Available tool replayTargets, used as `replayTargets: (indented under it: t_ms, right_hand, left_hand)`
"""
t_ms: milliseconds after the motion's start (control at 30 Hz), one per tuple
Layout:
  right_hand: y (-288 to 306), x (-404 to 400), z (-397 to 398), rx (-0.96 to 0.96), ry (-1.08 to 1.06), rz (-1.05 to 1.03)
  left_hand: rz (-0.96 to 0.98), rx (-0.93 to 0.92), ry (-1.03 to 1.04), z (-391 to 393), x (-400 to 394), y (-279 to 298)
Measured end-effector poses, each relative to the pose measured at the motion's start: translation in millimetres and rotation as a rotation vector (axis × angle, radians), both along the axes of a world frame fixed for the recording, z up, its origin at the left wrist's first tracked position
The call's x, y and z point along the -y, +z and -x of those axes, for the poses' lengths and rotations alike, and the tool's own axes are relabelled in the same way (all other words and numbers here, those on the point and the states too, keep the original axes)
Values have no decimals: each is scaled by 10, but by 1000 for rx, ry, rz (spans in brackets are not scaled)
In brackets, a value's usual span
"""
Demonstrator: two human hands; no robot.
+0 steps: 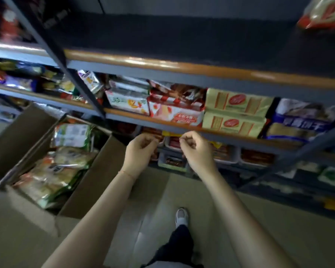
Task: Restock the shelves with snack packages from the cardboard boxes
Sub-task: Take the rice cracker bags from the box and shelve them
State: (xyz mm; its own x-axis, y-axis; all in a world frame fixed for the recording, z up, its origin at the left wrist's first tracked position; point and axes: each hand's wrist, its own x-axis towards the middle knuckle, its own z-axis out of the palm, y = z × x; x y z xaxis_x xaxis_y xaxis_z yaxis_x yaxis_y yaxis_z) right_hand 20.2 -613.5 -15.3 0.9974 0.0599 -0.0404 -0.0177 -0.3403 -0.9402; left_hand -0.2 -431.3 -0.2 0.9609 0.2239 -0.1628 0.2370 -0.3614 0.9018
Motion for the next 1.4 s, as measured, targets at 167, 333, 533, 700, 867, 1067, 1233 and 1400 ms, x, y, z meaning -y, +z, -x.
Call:
replayTargets:
  t_ms: [167, 333, 533, 700, 867, 1067, 1233, 1400]
  right_hand:
    - [-264, -820, 431, -66, 130, 50]
    - [-229, -1846, 473, -117, 279, 118]
    - [-435, -3661, 283, -175, 465, 212]
    - [-689, -5443, -83, -238, 531, 287]
    - [-893, -6934, -477, -434, 519, 239]
    - [-1453, -8059, -975, -778, 234, 106]
    - [-2501, -8771, -1147, -1194, 107, 55]
    - [-2870, -8917, -910, -1296, 62, 206]
  left_hand:
    - [-59, -89, 84, 584, -908, -115]
    - [-46, -144, 145, 907, -1990, -191]
    - [8, -173, 338, 988, -3756, -507]
    - [16, -221, 487, 788, -5493, -983]
    - [-150, -270, 579, 524, -6796, -1373]
    - [-618, -328, 664, 446, -7606, -2003]
    - [-177, -260, 915, 454, -7673, -2276]
    - [-172, -226, 986, 432, -7675, -2427]
